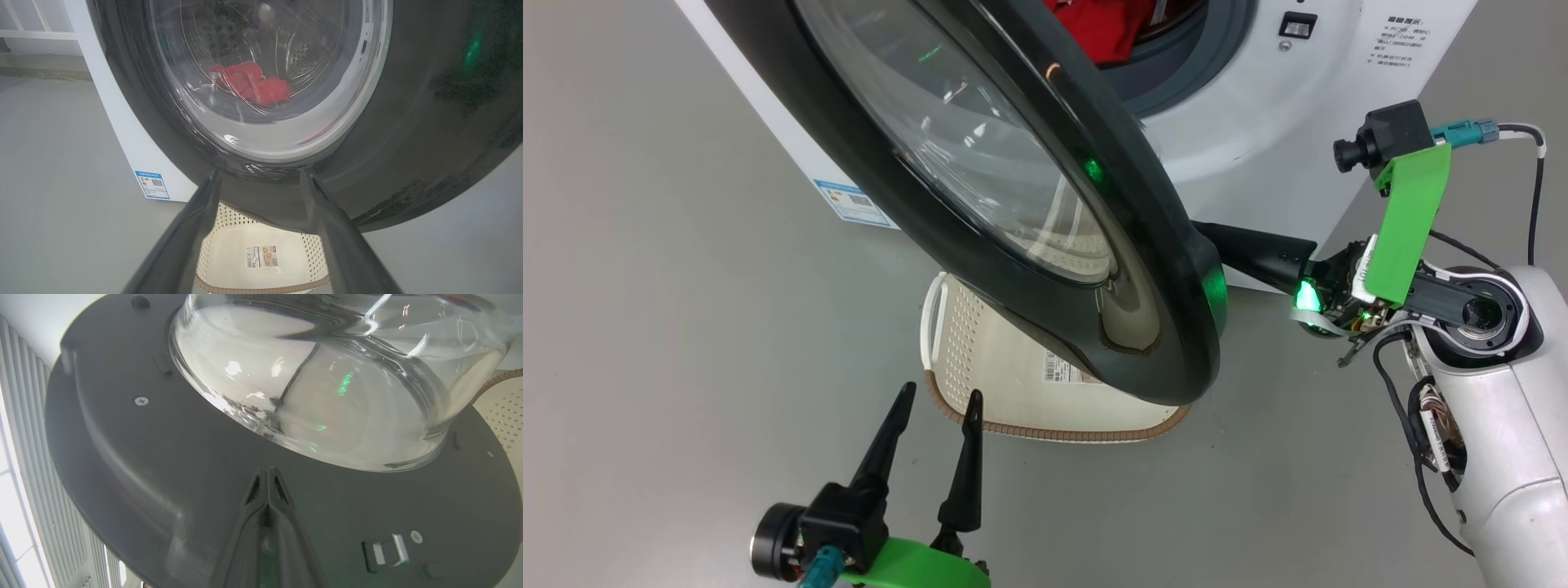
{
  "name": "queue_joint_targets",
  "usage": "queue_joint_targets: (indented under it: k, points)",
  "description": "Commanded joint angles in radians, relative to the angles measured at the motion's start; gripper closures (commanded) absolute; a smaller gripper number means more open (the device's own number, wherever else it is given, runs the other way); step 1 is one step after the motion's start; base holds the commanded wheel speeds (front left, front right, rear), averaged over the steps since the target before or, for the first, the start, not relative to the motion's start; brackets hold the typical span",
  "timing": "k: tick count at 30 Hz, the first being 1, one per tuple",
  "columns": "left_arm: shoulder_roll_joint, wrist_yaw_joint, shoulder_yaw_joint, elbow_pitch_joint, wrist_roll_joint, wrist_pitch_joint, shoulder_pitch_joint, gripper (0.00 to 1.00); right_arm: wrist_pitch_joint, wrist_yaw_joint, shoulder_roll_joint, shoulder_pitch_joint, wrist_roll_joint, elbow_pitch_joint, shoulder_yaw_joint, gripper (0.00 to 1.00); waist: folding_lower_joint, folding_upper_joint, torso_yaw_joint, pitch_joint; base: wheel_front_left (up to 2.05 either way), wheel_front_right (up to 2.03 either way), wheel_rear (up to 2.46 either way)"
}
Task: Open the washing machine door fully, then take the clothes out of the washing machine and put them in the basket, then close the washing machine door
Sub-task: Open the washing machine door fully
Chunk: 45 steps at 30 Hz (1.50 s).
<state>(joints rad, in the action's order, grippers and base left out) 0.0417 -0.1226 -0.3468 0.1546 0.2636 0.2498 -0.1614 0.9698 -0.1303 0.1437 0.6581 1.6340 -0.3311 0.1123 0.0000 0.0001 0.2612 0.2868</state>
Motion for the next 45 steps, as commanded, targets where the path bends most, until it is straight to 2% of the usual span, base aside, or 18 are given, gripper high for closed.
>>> queue_joint_targets:
  k: [1,3,6,7,8,10,11,12,29,45]
  points:
    - [0.009,0.004,0.035,-0.022,-0.009,0.012,0.003,0.0,0.006,0.0,-0.019,-0.011,-0.014,0.036,0.015,1.0,0.0,-0.0001,-0.001,-0.001,0.0,0.0,0.0]
    - [0.009,0.005,0.036,-0.022,-0.009,0.012,0.003,0.0,0.0,0.0,-0.021,-0.013,-0.02,0.04,0.011,1.0,0.0,-0.0001,-0.001,-0.003,0.0,0.0,0.0]
    - [0.009,0.007,0.037,-0.021,-0.009,0.012,0.005,0.0,-0.02,0.0,-0.025,-0.019,-0.03,0.043,0.003,0.77,0.0,-0.0001,-0.004,-0.008,0.0,0.0,0.0]
    - [0.009,0.008,0.038,-0.021,-0.008,0.012,0.006,0.0,-0.03,0.0,-0.026,-0.021,-0.037,0.045,-0.001,0.64,0.0,-0.0001,-0.005,-0.009,0.0,0.0,0.0]
    - [0.009,0.009,0.038,-0.021,-0.008,0.012,0.007,0.0,-0.04,0.0,-0.026,-0.022,-0.042,0.045,-0.006,0.54,0.0,-0.0001,-0.006,-0.01,0.0,0.0,0.0]
    - [0.009,0.014,0.04,-0.024,-0.007,0.012,0.008,0.0,-0.056,0.0,-0.025,-0.025,-0.051,0.043,-0.014,0.53,0.0,-0.0001,-0.009,-0.012,0.0,0.0,0.0]
    - [0.009,0.015,0.042,-0.025,-0.007,0.012,0.008,0.0,-0.066,0.0,-0.025,-0.028,-0.056,0.043,-0.019,0.34,0.0,-0.0001,-0.011,-0.013,0.0,0.0,0.0]
    - [0.009,0.017,0.043,-0.026,-0.007,0.012,0.008,0.0,-0.075,0.0,-0.024,-0.032,-0.06,0.042,-0.023,0.0,0.0,-0.0001,-0.012,-0.014,0.0,0.0,0.0]
    - [0.009,0.058,0.118,-0.023,-0.03,0.012,0.052,0.0,-0.193,0.0,-0.005,-0.208,-0.09,0.031,-0.07,0.0,0.0,-0.0001,-0.076,-0.066,0.0,0.0,0.0]
    - [0.009,0.083,0.181,-0.006,-0.05,0.012,0.101,0.0,-0.342,0.0,-0.028,-0.409,-0.102,-0.064,-0.105,0.0,0.0,-0.0001,-0.144,-0.117,0.0,0.0,0.0]
